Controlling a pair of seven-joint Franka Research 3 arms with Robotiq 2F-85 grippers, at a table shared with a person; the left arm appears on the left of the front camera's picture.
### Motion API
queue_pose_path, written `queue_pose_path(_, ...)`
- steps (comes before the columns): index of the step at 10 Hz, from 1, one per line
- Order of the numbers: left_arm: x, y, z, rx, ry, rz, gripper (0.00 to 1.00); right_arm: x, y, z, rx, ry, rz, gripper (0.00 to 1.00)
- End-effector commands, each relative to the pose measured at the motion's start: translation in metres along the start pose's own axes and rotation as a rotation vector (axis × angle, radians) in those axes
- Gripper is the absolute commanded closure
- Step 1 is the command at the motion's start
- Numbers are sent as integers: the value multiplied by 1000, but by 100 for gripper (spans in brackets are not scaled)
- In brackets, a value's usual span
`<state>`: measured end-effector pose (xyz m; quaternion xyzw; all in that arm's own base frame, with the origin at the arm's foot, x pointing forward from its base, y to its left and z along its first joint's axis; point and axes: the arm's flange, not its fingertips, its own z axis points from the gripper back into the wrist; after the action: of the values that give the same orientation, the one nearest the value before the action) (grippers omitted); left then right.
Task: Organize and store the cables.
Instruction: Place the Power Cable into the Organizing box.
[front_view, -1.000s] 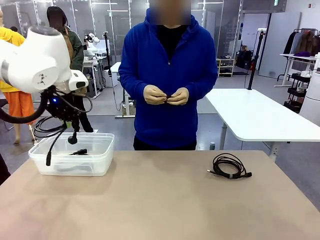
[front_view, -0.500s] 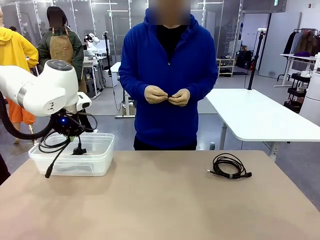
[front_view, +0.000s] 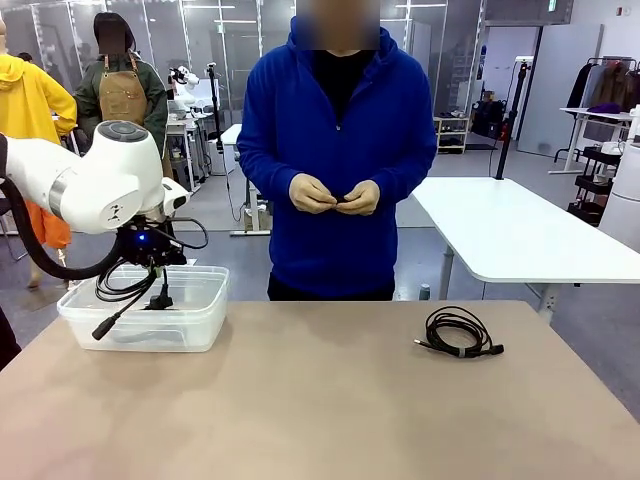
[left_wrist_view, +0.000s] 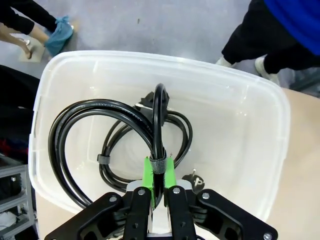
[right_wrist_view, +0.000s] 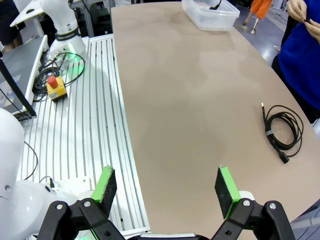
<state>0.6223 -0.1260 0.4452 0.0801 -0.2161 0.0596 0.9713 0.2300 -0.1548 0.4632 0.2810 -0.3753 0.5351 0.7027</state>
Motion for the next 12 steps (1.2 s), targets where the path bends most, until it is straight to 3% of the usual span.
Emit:
queue_pose_path(1, 9, -10, -7, 82, 64, -33, 90, -1, 1, -1, -5, -11, 20, 0)
queue_pose_path(2, 11, -14, -10, 86, 78, -29, 90, -1, 1, -1, -5, -11, 20, 0)
queue_pose_path(3, 12, -14, -11, 93, 86, -27, 84, -1, 1, -1, -5, -11, 20, 0)
queue_pose_path(4, 11, -13, -8, 47, 93, -6, 61, -1, 1, -1, -5, -11, 20, 0)
queue_pose_path(7, 9, -12, -9, 57, 77, -2, 1, -1, 1, -1, -5, -11, 20, 0)
queue_pose_path(10, 9, -12, -8, 55, 79, 5, 0, -1, 1, -1, -5, -11, 20, 0)
queue_pose_path(11, 9, -11, -7, 51, 81, 8, 9, -1, 1, -1, -5, -11, 20, 0)
queue_pose_path(12, 9, -12, -7, 53, 81, 9, 0, -1, 1, -1, -5, -11, 20, 0)
